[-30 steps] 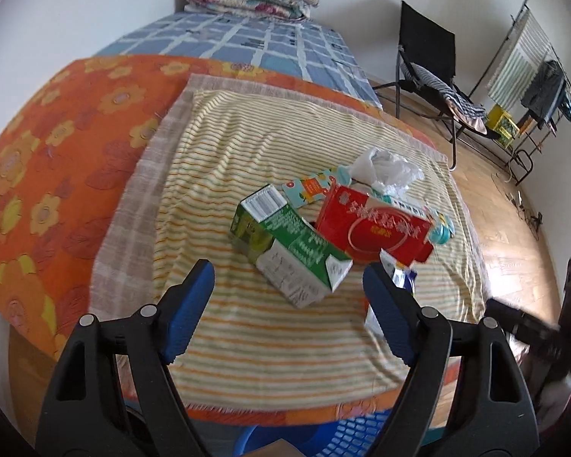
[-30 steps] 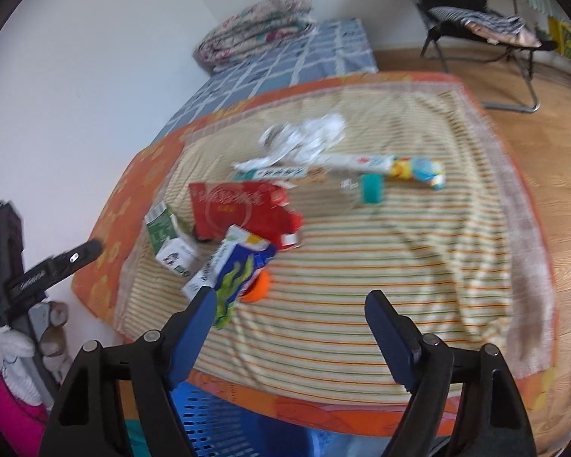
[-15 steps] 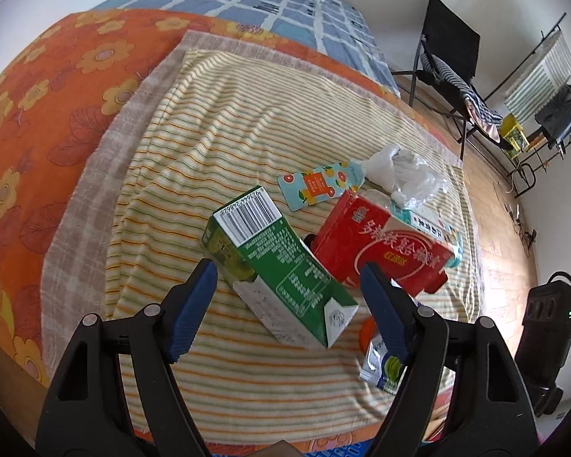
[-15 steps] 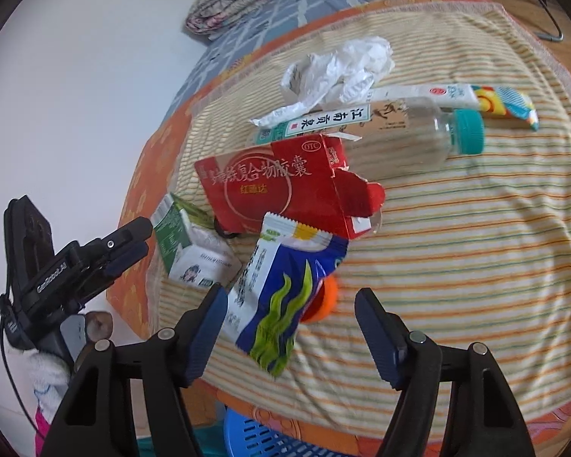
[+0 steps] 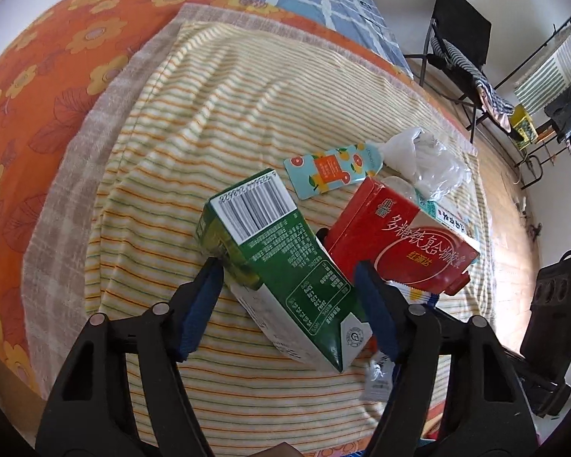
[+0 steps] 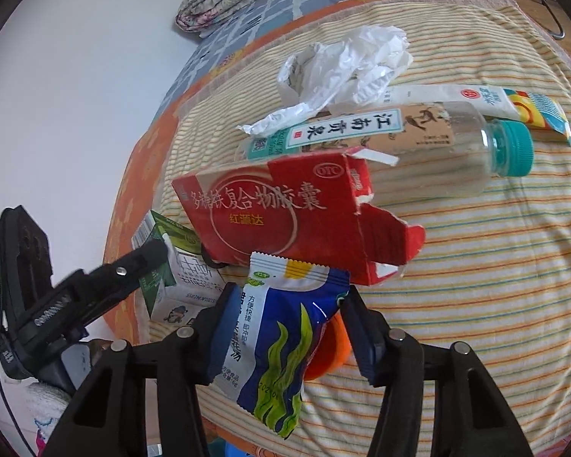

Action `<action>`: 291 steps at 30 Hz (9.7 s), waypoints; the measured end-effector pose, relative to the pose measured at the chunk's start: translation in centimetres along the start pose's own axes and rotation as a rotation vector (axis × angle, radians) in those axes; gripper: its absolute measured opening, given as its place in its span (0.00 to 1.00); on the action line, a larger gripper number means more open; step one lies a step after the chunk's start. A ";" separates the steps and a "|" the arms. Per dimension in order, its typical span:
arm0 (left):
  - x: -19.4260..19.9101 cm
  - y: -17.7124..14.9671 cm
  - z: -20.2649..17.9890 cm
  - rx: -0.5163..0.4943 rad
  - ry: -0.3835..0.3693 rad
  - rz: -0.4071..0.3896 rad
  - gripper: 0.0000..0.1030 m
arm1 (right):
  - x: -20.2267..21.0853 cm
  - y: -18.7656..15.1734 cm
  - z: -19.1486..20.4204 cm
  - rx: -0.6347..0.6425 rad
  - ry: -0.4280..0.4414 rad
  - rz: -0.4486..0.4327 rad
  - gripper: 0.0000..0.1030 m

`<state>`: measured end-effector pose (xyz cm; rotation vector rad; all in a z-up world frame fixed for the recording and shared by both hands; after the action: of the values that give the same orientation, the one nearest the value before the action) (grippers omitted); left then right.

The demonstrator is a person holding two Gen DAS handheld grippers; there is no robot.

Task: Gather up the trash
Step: 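Grasp the green milk carton with the left tool while the right tool grasps the snack wrapper, then carry the carton and wrapper to the blue basket and release both, then move both tools back over the bed toward the orange cap, then grasp the orange cap with the left tool while the right tool grasps the white plastic bag, then carry the cap and bag to the blue basket and release both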

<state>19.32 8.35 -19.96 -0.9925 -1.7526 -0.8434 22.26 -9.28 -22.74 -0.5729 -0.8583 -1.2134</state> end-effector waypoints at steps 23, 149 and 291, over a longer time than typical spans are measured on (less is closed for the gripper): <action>2.8 0.1 1.6 -0.027 0.036 -0.058 0.30 | 1.8 -1.1 6.6 0.253 -0.087 -0.102 0.12; -1.6 -13.6 -10.5 -0.483 0.152 -0.005 0.63 | 15.2 -6.1 -3.6 0.181 -0.173 -0.243 0.78; -3.6 -26.4 0.1 -0.423 0.145 0.178 0.61 | 1.0 -26.7 0.0 0.518 -0.254 0.177 0.54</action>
<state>-3.31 -4.14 -26.46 -1.3053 -1.3661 -1.1658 -3.21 -17.12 -23.55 -0.3717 -1.2579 -0.7225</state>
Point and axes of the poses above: each gripper's, at about its wrist camera, not at the fingertips, and x roughly against the way its jaws point, z to its left, y to its top, the point moved 9 cm from there along -x, roughly the way its jaws point, and after that the axes turned 14 degrees about z, right-handed, at the moved point
